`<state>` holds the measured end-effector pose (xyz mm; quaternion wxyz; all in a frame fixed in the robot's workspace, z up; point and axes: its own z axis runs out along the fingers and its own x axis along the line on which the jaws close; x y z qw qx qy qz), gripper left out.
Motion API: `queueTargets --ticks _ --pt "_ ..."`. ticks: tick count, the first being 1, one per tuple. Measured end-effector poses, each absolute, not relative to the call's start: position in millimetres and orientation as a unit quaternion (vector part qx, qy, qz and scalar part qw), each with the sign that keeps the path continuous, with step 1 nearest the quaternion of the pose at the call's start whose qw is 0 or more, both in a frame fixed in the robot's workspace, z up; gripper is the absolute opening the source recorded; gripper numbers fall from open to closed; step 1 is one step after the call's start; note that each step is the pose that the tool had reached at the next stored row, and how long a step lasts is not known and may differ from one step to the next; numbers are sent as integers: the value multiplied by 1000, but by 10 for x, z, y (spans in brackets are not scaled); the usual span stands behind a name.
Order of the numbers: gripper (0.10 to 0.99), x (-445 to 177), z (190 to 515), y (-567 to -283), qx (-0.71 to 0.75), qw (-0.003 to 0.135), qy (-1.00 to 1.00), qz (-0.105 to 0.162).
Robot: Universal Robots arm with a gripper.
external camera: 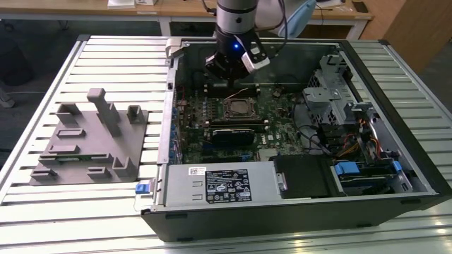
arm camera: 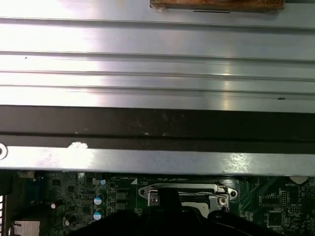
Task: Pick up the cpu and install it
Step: 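Install the first cpu locking lever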
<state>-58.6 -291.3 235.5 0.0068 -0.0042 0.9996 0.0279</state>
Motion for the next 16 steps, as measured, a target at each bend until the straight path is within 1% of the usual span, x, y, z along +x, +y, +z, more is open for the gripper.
queueTargets --ticks 16 --pt "106 -495 2281 -2887 -6 7 1000 27"
